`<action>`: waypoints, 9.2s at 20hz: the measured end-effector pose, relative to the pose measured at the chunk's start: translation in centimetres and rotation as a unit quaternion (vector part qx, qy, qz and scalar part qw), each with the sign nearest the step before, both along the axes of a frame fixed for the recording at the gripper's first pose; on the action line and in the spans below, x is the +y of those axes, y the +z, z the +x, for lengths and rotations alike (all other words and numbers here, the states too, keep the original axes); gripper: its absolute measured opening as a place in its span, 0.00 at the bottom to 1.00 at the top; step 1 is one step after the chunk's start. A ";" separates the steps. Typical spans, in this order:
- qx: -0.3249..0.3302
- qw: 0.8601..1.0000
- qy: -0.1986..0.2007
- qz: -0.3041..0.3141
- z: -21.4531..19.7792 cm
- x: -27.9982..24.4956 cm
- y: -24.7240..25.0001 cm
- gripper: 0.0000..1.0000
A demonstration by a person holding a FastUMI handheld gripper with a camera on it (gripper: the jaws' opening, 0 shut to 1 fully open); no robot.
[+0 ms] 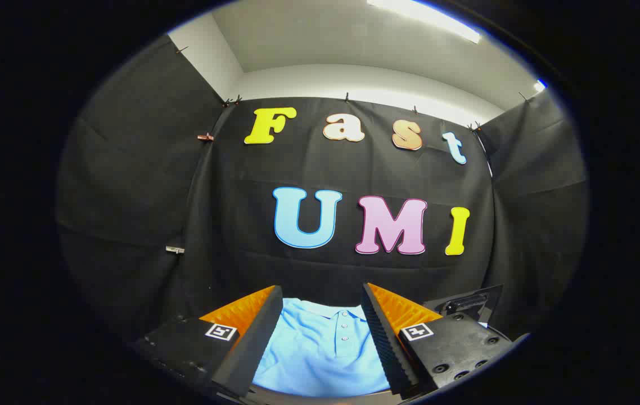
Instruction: Put the clothes into the washing machine and then close the washing machine lid.
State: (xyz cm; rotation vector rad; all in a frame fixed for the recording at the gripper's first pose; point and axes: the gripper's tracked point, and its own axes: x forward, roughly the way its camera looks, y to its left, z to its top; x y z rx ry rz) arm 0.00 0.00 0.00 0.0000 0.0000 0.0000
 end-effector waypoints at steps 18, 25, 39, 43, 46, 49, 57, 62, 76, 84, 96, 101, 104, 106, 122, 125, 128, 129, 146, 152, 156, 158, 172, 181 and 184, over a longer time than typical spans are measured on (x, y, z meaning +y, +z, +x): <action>0.012 0.999 0.023 -0.026 -0.1 0.0 -0.2 0.90; 0.071 0.995 0.044 -0.062 1.2 -0.5 -2.7 0.88; 0.338 0.940 -0.018 0.046 8.8 -4.4 -13.3 0.89; 0.413 0.910 -0.002 0.026 8.4 -4.0 -16.6 0.93; 0.458 0.888 0.006 0.030 7.9 -4.0 -17.1 0.92; 0.480 0.877 0.011 0.021 8.0 -4.2 -17.9 0.93; 0.457 0.890 0.003 0.000 8.4 -5.3 -16.8 0.16; 0.464 0.885 -0.016 -0.034 8.5 -5.2 -16.7 0.07; 0.416 0.908 0.025 -0.040 6.6 -8.4 -11.5 0.07; 0.417 0.905 0.087 0.006 6.2 -15.2 -9.7 0.06; 0.416 0.898 0.115 0.081 7.8 -28.1 -9.1 0.06; 0.415 0.895 0.139 0.081 8.1 -31.5 -9.7 0.06; 0.417 0.895 0.141 0.077 7.9 -34.2 -10.4 0.07; 0.420 0.894 0.133 0.080 8.0 -36.2 -10.9 0.06; 0.506 0.861 0.047 0.023 6.1 -46.1 -24.5 0.07; 0.519 0.854 0.043 0.012 5.9 -46.3 -27.3 0.07; 0.542 0.840 0.040 0.012 4.8 -45.8 -30.7 0.07; 0.550 0.834 0.034 0.008 4.5 -45.7 -32.1 0.07; 0.622 0.775 -0.051 0.101 -1.0 -45.7 -43.3 0.13; 0.615 0.774 -0.011 0.149 -0.5 -43.0 -40.8 0.98; 0.564 0.809 -0.055 0.156 0.2 -45.0 -38.0 1.00; 0.528 0.831 -0.073 0.160 1.1 -46.0 -36.0 1.00; 0.216 0.974 -0.027 0.066 20.8 -45.0 -15.0 0.99; 0.298 0.953 -0.008 0.049 21.5 -43.7 -22.3 1.00; 0.300 0.953 -0.006 0.049 20.5 -43.8 -21.6 1.00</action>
